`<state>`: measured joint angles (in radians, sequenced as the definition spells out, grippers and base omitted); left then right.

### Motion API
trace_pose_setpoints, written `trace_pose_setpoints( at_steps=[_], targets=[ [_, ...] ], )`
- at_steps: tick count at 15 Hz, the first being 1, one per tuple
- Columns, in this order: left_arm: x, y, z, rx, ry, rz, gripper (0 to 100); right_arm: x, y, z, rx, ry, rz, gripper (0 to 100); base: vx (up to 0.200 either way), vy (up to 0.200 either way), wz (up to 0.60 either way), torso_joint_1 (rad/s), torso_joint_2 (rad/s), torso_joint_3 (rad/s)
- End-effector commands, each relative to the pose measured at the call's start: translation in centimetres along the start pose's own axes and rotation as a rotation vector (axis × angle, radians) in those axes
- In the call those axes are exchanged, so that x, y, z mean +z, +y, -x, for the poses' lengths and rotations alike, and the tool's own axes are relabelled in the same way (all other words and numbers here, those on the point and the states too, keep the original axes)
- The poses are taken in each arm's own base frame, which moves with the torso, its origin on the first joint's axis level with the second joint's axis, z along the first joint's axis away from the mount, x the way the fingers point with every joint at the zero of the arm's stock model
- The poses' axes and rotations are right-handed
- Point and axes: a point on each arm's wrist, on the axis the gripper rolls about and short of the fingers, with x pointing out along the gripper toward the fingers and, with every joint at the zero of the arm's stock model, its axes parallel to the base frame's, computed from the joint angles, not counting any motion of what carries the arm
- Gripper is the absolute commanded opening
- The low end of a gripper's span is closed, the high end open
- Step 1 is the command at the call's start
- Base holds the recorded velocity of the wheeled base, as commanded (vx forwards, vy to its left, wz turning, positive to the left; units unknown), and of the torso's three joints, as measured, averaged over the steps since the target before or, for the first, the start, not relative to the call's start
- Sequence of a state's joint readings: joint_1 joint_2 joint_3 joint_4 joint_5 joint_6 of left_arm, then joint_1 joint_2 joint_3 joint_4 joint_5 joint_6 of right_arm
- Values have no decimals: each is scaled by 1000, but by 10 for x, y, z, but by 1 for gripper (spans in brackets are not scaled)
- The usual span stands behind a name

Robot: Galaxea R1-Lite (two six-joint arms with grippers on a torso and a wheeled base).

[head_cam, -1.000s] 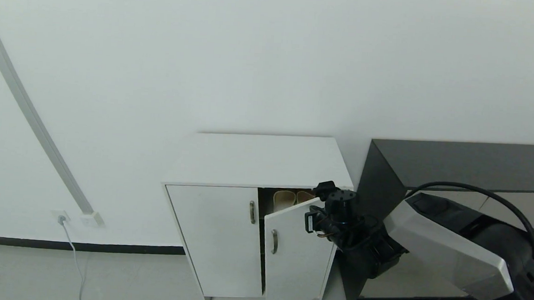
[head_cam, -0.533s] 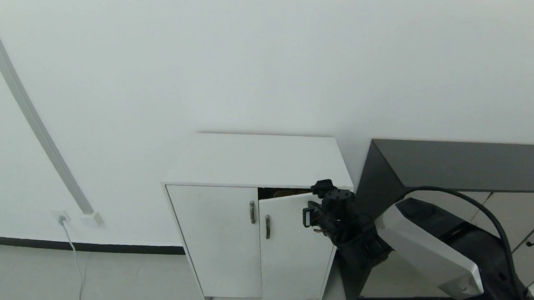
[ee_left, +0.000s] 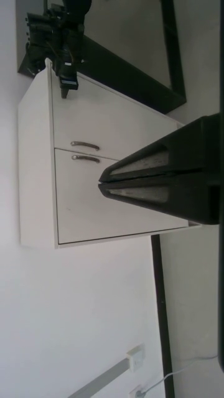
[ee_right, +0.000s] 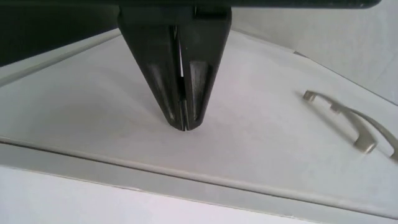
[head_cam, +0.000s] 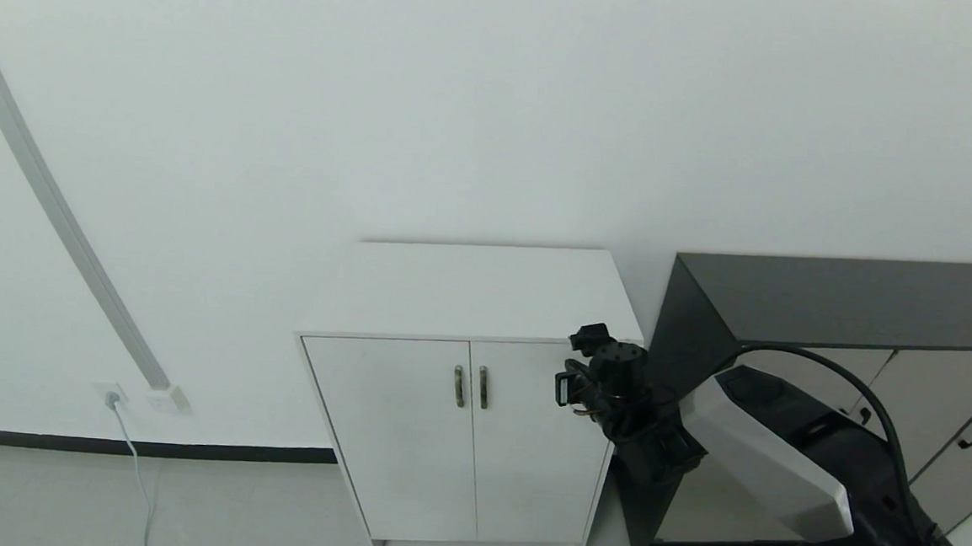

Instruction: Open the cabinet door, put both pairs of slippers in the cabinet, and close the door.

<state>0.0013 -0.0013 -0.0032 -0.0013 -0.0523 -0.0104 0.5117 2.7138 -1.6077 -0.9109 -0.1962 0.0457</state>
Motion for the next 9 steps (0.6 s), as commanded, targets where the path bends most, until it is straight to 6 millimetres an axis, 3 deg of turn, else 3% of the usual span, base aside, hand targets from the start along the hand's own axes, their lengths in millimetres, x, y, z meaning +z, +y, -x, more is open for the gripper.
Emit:
trace_pose_setpoints(
  at_steps=[1,6,9],
  targets=[
    [0,0,0,0,1,0,0,-1,0,-1,-1,1,0,0,0,0,0,0,0,0],
    [0,0,0,0,1,0,0,0,-1,1,-2,-2,-1,0,0,0,0,0,0,0],
    [0,0,0,0,1,0,0,6,0,12,-43,-18,-3,0,0,0,0,0,0,0]
  ],
)
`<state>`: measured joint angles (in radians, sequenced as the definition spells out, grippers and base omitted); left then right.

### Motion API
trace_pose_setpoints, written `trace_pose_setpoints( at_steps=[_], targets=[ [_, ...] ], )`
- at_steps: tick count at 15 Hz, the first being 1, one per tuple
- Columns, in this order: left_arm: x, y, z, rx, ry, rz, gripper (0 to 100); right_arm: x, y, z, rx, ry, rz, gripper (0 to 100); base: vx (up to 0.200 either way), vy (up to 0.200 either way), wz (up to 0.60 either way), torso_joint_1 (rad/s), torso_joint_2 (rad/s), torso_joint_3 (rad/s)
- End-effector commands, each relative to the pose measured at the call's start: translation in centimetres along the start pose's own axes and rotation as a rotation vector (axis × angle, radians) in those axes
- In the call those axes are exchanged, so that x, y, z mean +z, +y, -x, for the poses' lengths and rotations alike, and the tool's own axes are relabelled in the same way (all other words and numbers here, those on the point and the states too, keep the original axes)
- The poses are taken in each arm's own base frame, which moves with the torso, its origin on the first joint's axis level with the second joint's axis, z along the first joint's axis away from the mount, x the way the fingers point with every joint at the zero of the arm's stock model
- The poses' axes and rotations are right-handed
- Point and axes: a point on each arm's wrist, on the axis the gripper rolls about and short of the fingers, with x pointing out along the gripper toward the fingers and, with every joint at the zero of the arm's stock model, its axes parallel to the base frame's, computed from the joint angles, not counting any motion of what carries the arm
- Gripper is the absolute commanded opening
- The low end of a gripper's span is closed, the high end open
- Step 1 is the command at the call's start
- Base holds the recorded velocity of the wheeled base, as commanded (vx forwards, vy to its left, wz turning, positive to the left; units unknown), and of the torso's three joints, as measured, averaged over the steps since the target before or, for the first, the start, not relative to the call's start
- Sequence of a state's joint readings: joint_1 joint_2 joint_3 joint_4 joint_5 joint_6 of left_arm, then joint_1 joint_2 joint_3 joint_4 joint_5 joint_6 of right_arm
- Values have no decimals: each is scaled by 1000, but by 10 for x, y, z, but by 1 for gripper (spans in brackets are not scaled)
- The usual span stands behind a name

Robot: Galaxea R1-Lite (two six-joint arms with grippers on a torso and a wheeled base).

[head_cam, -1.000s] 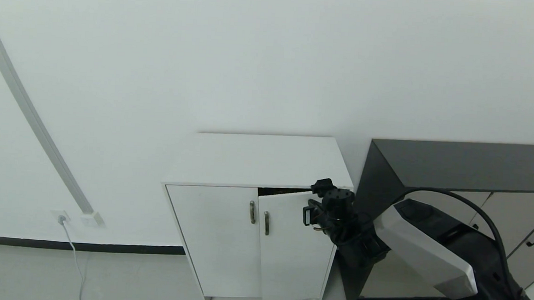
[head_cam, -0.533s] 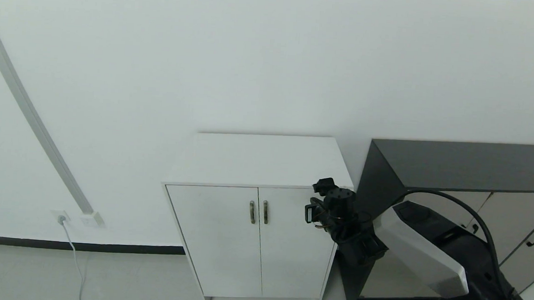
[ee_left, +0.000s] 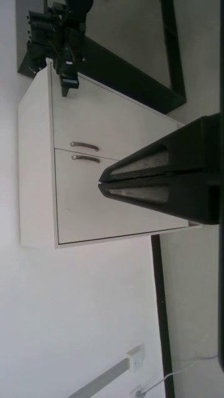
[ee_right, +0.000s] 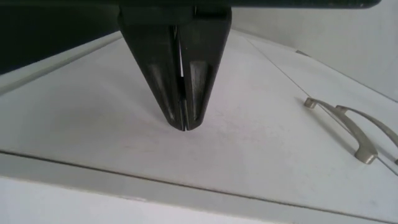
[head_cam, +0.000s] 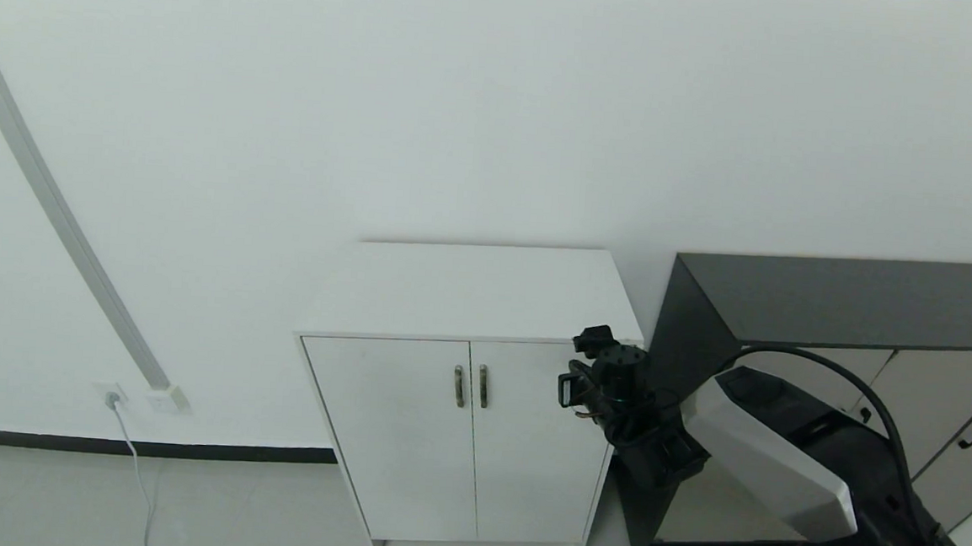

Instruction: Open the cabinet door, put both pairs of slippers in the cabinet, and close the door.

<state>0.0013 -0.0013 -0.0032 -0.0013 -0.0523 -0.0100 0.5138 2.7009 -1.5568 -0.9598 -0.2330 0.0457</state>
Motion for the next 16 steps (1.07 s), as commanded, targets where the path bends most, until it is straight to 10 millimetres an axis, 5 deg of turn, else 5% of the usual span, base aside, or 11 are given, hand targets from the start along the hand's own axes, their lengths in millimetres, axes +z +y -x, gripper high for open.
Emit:
trace_pose_setpoints(
  at_steps=[1,8,13,16],
  targets=[
    [0,0,0,0,1,1,0,11,-1,13,-10,-17,-2,0,0,0,0,0,0,0],
    [0,0,0,-1,1,1,0,35,-30,78,-42,-53,-17,0,0,0,0,0,0,0],
    [0,0,0,-1,1,1,0,53,-91,133,-174,-39,-35,0,0,0,0,0,0,0],
    [0,0,0,-1,1,1,0,71,-139,199,-317,-17,-53,0,0,0,0,0,0,0]
  ],
)
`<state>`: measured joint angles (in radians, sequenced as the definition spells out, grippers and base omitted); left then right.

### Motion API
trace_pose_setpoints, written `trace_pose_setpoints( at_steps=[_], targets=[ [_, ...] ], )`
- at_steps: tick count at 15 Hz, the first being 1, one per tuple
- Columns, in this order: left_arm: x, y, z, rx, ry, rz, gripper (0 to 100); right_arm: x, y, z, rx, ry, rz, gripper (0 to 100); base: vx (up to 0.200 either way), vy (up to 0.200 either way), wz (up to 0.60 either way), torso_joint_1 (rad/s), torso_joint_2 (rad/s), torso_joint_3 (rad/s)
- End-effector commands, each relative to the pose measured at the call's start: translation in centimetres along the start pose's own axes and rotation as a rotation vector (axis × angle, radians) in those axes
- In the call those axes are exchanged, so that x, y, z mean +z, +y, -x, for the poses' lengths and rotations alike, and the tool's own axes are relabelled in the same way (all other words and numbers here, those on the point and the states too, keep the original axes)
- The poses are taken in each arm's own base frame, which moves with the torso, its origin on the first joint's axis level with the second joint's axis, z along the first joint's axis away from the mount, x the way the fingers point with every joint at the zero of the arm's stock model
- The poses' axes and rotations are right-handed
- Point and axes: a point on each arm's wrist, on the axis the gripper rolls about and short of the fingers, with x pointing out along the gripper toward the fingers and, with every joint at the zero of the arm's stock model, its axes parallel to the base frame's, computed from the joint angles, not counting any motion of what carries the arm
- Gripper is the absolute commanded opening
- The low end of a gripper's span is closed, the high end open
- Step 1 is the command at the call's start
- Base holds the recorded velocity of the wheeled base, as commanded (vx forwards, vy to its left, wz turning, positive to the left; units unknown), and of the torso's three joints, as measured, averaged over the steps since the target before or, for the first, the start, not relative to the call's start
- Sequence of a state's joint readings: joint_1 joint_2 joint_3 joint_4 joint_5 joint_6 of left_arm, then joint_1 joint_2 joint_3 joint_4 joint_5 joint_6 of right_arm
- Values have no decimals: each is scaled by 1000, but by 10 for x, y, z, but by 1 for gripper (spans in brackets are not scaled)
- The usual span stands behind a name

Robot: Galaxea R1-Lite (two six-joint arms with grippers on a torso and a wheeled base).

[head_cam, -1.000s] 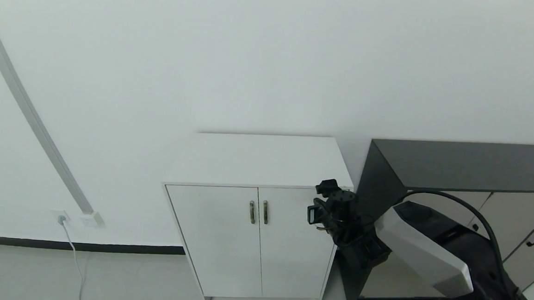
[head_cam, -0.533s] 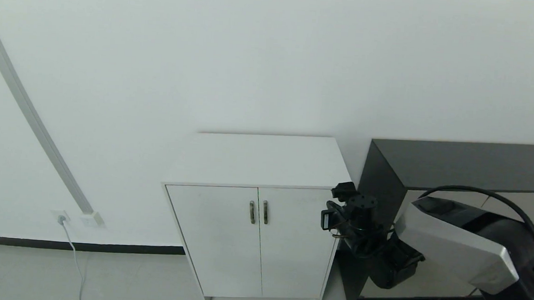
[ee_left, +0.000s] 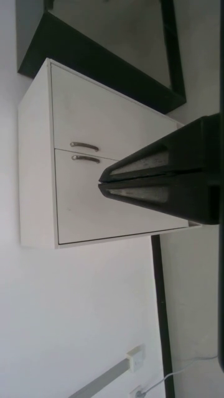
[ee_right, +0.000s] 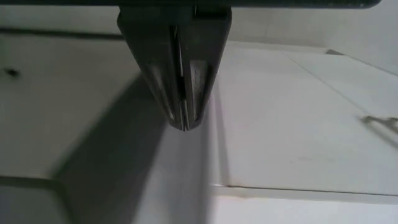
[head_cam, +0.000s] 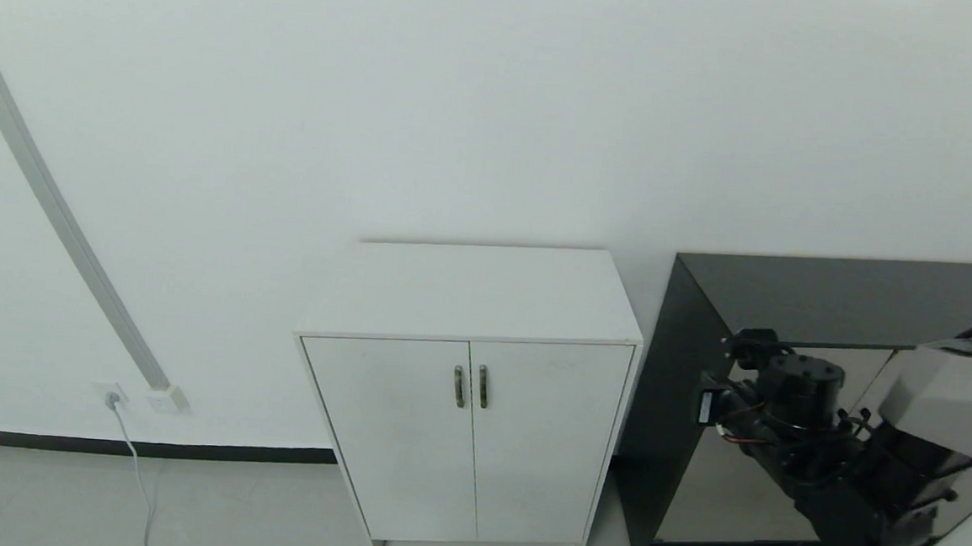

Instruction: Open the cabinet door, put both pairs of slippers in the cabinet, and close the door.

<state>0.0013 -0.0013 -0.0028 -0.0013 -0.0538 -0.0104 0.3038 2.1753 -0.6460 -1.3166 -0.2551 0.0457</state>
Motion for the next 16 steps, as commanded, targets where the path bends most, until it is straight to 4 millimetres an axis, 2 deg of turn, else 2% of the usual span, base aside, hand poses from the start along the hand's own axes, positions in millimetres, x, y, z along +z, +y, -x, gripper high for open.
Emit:
trace_pose_setpoints(
  at_steps=[1,2,3,6,10,12,16],
  targets=[
    [0,0,0,0,1,0,0,28,-45,47,-114,-41,-30,0,0,0,0,0,0,0],
    [0,0,0,-1,1,0,0,34,-67,71,-176,-43,-40,0,0,0,0,0,0,0],
    [0,0,0,-1,1,0,0,36,-80,89,-220,-46,-37,0,0,0,0,0,0,0],
    [0,0,0,-1,1,0,0,42,-102,141,-278,-82,-1,0,0,0,0,0,0,0],
    [0,0,0,-1,1,0,0,42,-104,197,-295,-148,37,0,0,0,0,0,0,0],
    [0,0,0,-1,1,0,0,40,-102,214,-295,-154,47,0,0,0,0,0,0,0],
    [0,0,0,-1,1,0,0,34,-96,255,-187,-83,58,0,0,0,0,0,0,0]
  ],
)
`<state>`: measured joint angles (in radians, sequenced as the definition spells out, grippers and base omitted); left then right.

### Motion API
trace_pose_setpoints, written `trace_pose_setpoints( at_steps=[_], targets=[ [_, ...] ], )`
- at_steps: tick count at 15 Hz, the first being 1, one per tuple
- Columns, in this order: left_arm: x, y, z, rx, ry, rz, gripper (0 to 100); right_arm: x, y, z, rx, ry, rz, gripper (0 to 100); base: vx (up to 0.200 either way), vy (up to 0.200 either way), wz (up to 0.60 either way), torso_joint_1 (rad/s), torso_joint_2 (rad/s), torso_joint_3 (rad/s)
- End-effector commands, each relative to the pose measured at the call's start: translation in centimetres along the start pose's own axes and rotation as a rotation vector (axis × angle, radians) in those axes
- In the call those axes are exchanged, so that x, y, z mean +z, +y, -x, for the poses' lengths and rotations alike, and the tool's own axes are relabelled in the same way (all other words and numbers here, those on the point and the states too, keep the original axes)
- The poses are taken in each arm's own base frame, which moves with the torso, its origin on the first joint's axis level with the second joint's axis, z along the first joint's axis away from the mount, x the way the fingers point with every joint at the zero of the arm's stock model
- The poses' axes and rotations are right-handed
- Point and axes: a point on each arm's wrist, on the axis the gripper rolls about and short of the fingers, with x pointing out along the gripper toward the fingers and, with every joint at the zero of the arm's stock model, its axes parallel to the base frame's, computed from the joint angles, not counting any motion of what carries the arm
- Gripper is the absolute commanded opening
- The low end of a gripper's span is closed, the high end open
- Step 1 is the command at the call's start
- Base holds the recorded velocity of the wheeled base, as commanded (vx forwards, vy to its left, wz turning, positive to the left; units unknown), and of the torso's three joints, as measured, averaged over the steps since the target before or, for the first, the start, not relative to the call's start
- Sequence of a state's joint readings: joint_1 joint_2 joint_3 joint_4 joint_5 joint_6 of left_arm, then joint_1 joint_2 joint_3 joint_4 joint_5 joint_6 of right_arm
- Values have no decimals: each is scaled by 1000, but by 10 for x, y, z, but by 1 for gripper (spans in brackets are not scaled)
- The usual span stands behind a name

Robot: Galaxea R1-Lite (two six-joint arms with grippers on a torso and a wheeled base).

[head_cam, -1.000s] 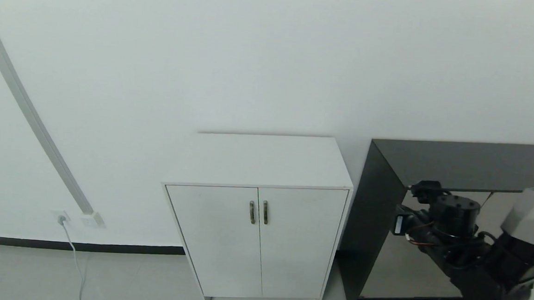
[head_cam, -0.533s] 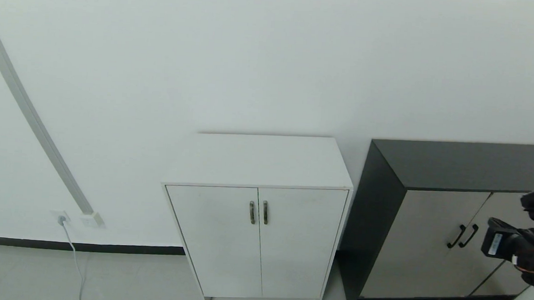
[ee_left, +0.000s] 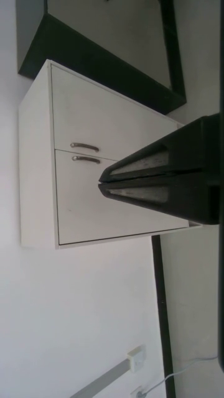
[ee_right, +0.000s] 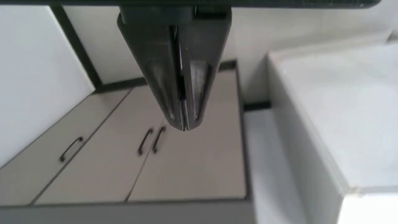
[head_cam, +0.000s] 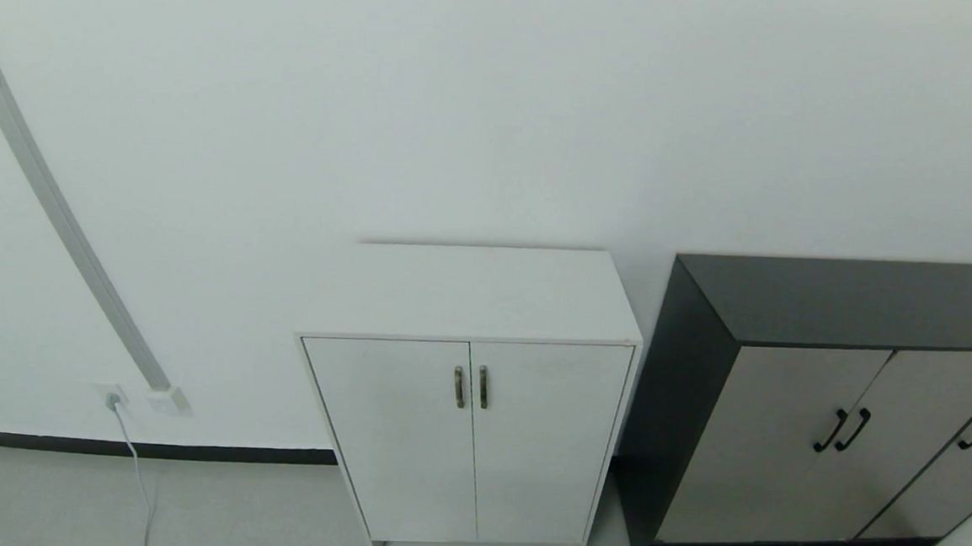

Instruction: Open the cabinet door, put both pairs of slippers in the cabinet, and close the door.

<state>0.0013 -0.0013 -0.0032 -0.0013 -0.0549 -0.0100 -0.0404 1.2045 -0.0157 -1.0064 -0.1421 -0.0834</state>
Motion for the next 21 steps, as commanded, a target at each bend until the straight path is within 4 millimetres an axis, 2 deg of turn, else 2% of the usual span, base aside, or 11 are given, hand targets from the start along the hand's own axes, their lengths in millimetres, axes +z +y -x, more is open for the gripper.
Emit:
trace_pose_setpoints(
  at_steps=[1,5,7,11,17,21],
  targets=[
    [0,0,0,0,1,-1,0,5,-5,41,61,-48,-5,0,0,0,0,0,0,0],
    [0,0,0,0,1,-1,0,-15,-7,80,157,70,5,0,0,0,0,0,0,0],
    [0,0,0,0,1,-1,0,-29,-7,91,183,111,8,0,0,0,0,0,0,0],
    [0,0,0,0,1,-1,0,-54,-5,100,222,175,16,0,0,0,0,0,0,0],
    [0,0,0,-2,1,-1,0,-71,-5,108,262,200,19,0,0,0,0,0,0,0],
    [0,0,0,-2,1,-1,0,-72,-7,117,265,89,-17,0,0,0,0,0,0,0]
  ],
)
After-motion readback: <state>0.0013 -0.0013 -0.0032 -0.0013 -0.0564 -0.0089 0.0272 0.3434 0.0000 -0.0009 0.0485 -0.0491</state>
